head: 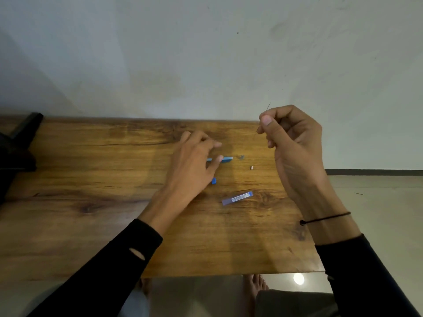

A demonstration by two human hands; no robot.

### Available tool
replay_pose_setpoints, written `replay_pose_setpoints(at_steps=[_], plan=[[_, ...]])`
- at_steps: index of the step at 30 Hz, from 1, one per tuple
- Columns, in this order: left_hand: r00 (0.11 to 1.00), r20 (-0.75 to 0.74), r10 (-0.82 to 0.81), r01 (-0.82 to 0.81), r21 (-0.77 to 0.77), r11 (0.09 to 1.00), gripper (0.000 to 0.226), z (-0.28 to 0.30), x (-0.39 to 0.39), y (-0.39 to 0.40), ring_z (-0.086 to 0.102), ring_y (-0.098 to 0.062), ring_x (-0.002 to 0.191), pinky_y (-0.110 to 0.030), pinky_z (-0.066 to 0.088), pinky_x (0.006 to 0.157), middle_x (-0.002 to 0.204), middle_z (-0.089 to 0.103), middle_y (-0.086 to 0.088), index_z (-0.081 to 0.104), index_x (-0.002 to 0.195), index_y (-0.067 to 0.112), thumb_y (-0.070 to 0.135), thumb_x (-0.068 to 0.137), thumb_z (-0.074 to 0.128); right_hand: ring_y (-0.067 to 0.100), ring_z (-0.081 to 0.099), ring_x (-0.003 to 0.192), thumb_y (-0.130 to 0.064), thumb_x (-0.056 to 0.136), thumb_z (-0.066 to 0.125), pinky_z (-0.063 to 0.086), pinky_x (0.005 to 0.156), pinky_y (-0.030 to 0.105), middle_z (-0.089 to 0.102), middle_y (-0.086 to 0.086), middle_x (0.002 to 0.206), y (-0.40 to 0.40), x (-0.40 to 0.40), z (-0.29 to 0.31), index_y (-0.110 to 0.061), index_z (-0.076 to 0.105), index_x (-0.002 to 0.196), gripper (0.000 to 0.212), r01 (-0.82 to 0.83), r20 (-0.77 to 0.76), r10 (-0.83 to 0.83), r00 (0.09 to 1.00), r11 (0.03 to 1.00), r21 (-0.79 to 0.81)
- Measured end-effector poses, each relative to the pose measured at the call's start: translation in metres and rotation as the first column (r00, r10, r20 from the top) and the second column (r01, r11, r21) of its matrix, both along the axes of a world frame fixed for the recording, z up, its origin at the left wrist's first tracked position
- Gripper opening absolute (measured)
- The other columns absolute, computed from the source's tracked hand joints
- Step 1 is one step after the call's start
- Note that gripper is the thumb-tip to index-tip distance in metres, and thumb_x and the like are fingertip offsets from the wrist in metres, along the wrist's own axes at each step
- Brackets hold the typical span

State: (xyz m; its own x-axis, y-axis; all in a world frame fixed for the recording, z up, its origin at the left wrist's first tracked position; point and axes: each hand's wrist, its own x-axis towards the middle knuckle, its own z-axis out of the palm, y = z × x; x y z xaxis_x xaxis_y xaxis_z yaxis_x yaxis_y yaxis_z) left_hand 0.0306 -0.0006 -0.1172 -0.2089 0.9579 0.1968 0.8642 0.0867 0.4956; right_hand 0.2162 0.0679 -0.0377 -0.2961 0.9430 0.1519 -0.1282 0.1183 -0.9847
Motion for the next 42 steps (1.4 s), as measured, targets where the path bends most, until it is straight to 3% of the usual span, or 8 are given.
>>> replay_pose_setpoints(at_steps=[6, 9, 11, 13, 16, 20, 36, 42], plan=[[0.993, -0.114, -0.005, -0.001, -0.052, 0.999, 0.021, -0.009, 0.011, 0.007, 0.056, -0.022, 0.111, -0.038, 0.043, 0.091, 0.112, 0.068, 0.006, 0.078, 0.114, 0.03, 0.038, 0.094, 0.078, 0.013, 0.061, 0.075, -0.014, 0.098, 0.069, 0.044, 0.067, 0.026, 0.074, -0.003, 0.078, 0.002, 0.0, -0.004, -0.01, 0.07, 0.096, 0.005, 0.009, -0.011, -0.01, 1.0, 0.998, -0.068], [0.979, 0.201, 0.022, -0.027, 0.026, 0.999, 0.015, -0.005, 0.01, 0.009, 0.062, -0.009, 0.103, -0.03, 0.049, 0.088, 0.103, 0.071, 0.02, 0.074, 0.104, 0.037, 0.033, 0.092, 0.081, 0.009, 0.063, 0.074, -0.014, 0.097, 0.068, 0.045, 0.067, 0.027, 0.073, 0.002, 0.082, 0.002, 0.0, 0.001, -0.011, 0.069, 0.095, 0.004, 0.056, -0.022, -0.057, 0.998, 0.997, -0.045], [0.8, 0.599, -0.035, -0.022, 0.087, 0.996, 0.023, 0.004, 0.01, 0.01, 0.069, -0.002, 0.098, -0.024, 0.054, 0.088, 0.101, 0.077, 0.019, 0.072, 0.099, 0.044, 0.024, 0.093, 0.083, 0.014, 0.062, 0.078, -0.014, 0.098, 0.068, 0.05, 0.069, 0.03, 0.069, 0.004, 0.087, 0.001, -0.001, 0.003, -0.012, 0.068, 0.095, 0.004, 0.102, -0.042, -0.102, 0.994, 0.995, -0.017], [0.583, 0.806, -0.101, -0.054, 0.162, 0.985, 0.028, 0.016, 0.013, 0.008, 0.075, -0.009, 0.096, -0.023, 0.058, 0.084, 0.1, 0.082, 0.012, 0.076, 0.096, 0.043, 0.016, 0.092, 0.084, 0.022, 0.064, 0.089, -0.014, 0.101, 0.066, 0.059, 0.076, 0.04, 0.066, 0.005, 0.093, -0.001, -0.004, 0.006, -0.01, 0.065, 0.098, 0.004, 0.115, -0.077, -0.115, 0.99, 0.993, -0.003], [0.44, 0.886, -0.15, -0.098, 0.214, 0.972, 0.017, 0.025, 0.021, 0.003, 0.077, -0.013, 0.093, -0.027, 0.063, 0.085, 0.094, 0.083, 0.008, 0.077, 0.099, 0.033, 0.018, 0.092, 0.082, 0.027, 0.071, 0.099, -0.013, 0.105, 0.063, 0.067, 0.084, 0.049, 0.064, 0.005, 0.1, -0.01, -0.012, 0.008, -0.007, 0.062, 0.104, 0.006, 0.073, -0.071, -0.07, 0.995, 0.996, 0.041], [0.309, 0.935, -0.173, -0.068, 0.203, 0.977, 0.013, 0.03, 0.027, -0.002, 0.081, -0.013, 0.092, -0.032, 0.065, 0.09, 0.093, 0.084, 0.001, 0.073, 0.107, 0.014, 0.012, 0.095, 0.077, 0.029, 0.073, 0.091, -0.013, 0.107, 0.062, 0.067, 0.077, 0.044, 0.064, -0.001, 0.099, -0.014, -0.018, 0.013, -0.008, 0.06, 0.105, 0.005, 0.047, -0.002, -0.048, 0.999, 0.992, 0.115], [0.367, 0.908, -0.203, -0.023, 0.227, 0.974, 0.013, 0.032, 0.032, -0.005, 0.082, -0.019, 0.094, -0.045, 0.066, 0.095, 0.093, 0.083, 0.003, 0.07, 0.109, 0.011, 0.007, 0.097, 0.074, 0.014, 0.075, 0.079, -0.01, 0.106, 0.065, 0.062, 0.067, 0.023, 0.067, 0.002, 0.093, -0.012, -0.015, 0.017, -0.003, 0.063, 0.104, 0.008, 0.02, 0.152, -0.054, 0.987, 0.977, 0.212], [0.377, 0.904, -0.203, -0.016, 0.225, 0.974, 0.013, 0.03, 0.031, -0.005, 0.082, -0.021, 0.096, -0.047, 0.066, 0.095, 0.096, 0.083, 0.003, 0.07, 0.109, 0.014, 0.008, 0.098, 0.074, 0.021, 0.075, 0.082, -0.011, 0.106, 0.066, 0.064, 0.072, 0.03, 0.067, 0.005, 0.096, -0.012, -0.014, 0.016, -0.003, 0.064, 0.105, 0.008, 0.009, 0.21, -0.063, 0.976, 0.968, 0.249]])
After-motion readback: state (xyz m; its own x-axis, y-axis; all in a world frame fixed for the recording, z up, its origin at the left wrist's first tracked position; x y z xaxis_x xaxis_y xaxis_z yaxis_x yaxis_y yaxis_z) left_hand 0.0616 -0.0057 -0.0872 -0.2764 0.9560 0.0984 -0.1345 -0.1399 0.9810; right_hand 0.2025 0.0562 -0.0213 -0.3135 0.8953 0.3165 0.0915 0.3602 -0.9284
